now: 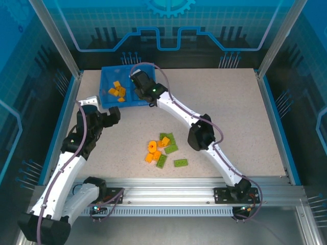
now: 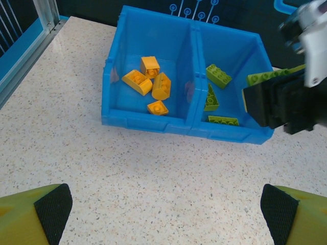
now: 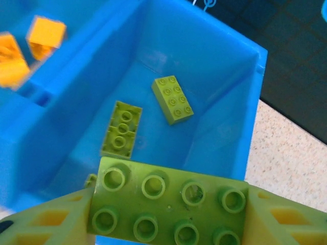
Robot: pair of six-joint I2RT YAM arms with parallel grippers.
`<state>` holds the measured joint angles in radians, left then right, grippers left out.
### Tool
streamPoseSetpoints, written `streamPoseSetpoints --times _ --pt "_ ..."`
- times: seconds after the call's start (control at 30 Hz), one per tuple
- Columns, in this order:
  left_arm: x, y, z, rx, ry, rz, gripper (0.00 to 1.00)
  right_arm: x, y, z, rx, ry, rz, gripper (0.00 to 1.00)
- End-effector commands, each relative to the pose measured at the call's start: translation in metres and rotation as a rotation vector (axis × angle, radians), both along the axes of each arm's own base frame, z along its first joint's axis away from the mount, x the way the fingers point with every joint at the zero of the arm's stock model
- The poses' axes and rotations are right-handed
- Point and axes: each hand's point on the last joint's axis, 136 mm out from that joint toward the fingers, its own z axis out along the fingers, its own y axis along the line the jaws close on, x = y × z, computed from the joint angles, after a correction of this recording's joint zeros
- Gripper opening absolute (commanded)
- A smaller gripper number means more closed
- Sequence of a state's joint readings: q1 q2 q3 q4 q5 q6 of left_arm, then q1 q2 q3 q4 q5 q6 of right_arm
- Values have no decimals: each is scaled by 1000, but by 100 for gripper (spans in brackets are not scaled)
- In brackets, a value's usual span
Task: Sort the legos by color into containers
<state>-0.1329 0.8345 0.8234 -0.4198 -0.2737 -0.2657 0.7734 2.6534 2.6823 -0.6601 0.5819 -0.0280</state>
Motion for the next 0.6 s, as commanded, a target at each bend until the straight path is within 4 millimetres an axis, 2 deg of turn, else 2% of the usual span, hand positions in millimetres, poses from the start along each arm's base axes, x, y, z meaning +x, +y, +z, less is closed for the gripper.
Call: streamPoseSetpoints --times 0.0,0.1,0.23,0.4,0.57 --pt "1 1 -5 -43 9 12 99 13 -6 -2 -178 -81 37 56" --pt "2 -4 -9 -65 21 -9 99 23 -10 -7 -242 -122 43 58" --pt "5 -5 -14 -49 48 -20 99 26 -7 -1 -252 -142 64 72" --pt "7 -5 -20 -31 77 -23 99 16 -6 29 -234 -157 70 80" --pt "7 -6 -24 -33 95 -27 99 0 -10 68 -169 -153 77 81"
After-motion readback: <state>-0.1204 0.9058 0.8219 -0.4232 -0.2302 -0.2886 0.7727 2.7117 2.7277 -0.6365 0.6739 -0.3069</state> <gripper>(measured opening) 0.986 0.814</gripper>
